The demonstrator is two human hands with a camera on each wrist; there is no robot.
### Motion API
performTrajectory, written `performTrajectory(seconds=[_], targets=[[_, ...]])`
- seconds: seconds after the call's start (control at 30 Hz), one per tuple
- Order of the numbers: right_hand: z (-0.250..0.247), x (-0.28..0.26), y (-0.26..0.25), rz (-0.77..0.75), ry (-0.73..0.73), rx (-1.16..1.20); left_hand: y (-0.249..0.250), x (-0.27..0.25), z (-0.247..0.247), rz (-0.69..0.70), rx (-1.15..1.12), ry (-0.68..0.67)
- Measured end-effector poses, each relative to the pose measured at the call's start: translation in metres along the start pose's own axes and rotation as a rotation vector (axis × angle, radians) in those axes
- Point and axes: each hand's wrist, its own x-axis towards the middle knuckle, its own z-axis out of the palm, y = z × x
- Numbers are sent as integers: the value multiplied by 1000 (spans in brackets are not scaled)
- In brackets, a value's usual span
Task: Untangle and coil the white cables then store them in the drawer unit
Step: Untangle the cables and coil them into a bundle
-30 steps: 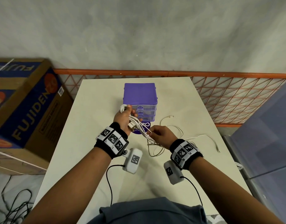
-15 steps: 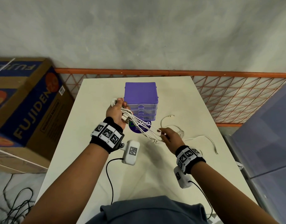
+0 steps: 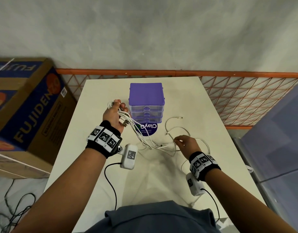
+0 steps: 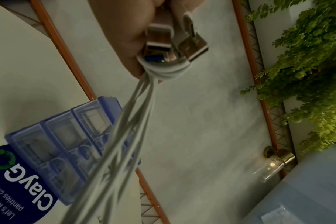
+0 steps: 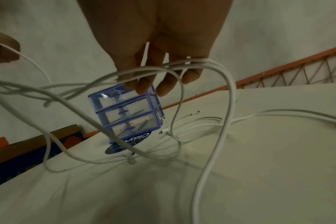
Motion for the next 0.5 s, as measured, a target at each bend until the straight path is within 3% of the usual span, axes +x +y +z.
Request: performTrajectory(seconds=[0.13, 0.27, 0.37, 0.5], targets=[[4, -1, -18, -30, -56, -293, -3, -6, 6, -7, 13, -61], [14, -3, -48, -34, -280, -128, -7, -12, 12, -14, 33, -127], [19, -3, -64, -48, -486, -174, -9, -15, 14, -20, 30, -166], [17, 2, -65, -37, -564, -157, -7, -15, 12, -24, 25, -181]])
